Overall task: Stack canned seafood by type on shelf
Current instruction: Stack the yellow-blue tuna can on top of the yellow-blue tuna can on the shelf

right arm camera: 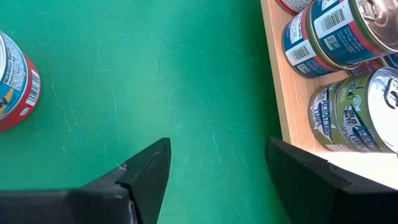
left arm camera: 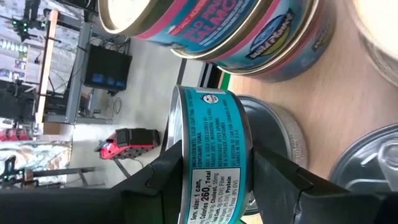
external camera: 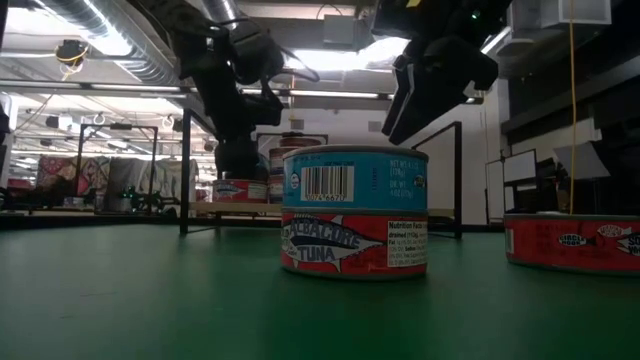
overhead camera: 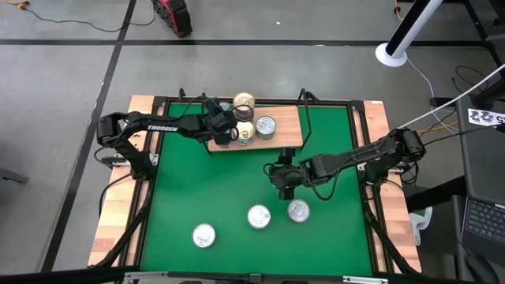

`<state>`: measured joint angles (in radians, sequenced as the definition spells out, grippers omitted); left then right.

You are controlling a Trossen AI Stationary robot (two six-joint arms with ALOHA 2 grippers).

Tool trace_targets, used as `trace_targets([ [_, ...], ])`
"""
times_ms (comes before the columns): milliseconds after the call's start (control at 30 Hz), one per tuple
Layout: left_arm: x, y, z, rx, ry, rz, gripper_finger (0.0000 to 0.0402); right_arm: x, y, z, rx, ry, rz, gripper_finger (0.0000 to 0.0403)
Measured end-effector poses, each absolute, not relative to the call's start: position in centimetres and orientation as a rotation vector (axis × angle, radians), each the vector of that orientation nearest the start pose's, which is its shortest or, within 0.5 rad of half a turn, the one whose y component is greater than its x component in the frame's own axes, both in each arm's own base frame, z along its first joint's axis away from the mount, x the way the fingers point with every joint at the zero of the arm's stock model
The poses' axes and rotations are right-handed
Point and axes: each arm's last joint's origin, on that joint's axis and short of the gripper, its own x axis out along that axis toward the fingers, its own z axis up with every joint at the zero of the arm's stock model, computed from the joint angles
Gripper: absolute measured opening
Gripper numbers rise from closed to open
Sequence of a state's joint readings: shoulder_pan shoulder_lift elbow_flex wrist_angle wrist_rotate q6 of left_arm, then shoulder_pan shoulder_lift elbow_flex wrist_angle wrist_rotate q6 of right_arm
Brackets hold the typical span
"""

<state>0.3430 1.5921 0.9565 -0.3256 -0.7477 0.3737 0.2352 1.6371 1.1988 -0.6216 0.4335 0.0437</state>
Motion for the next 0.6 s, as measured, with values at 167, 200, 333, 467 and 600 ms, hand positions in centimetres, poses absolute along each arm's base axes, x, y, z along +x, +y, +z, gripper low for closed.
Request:
trace_targets([
  [167,28.46,12.16,19.69,0.501,1.168,0.813,0.0155,32.45,6.53,23.52,-0.308,0.997,-0.201,0.026],
  [200,28.45,12.15,19.69,0.493,1.164,0.818,0.0155,32.45,6.52,23.52,-0.309,0.997,-0.201,0.026],
  [333,28.45,12.15,19.69,0.479,1.157,0.827,0.0155,32.45,6.53,23.52,-0.308,0.997,-0.201,0.026],
  [467,28.45,12.14,19.67,0.474,1.157,0.822,0.0162,32.45,6.52,23.52,-0.309,0.997,-0.201,0.026],
  [600,28.43,12.08,19.46,0.471,1.169,0.797,0.0177,32.45,6.53,23.52,-0.308,0.997,-0.201,0.026],
])
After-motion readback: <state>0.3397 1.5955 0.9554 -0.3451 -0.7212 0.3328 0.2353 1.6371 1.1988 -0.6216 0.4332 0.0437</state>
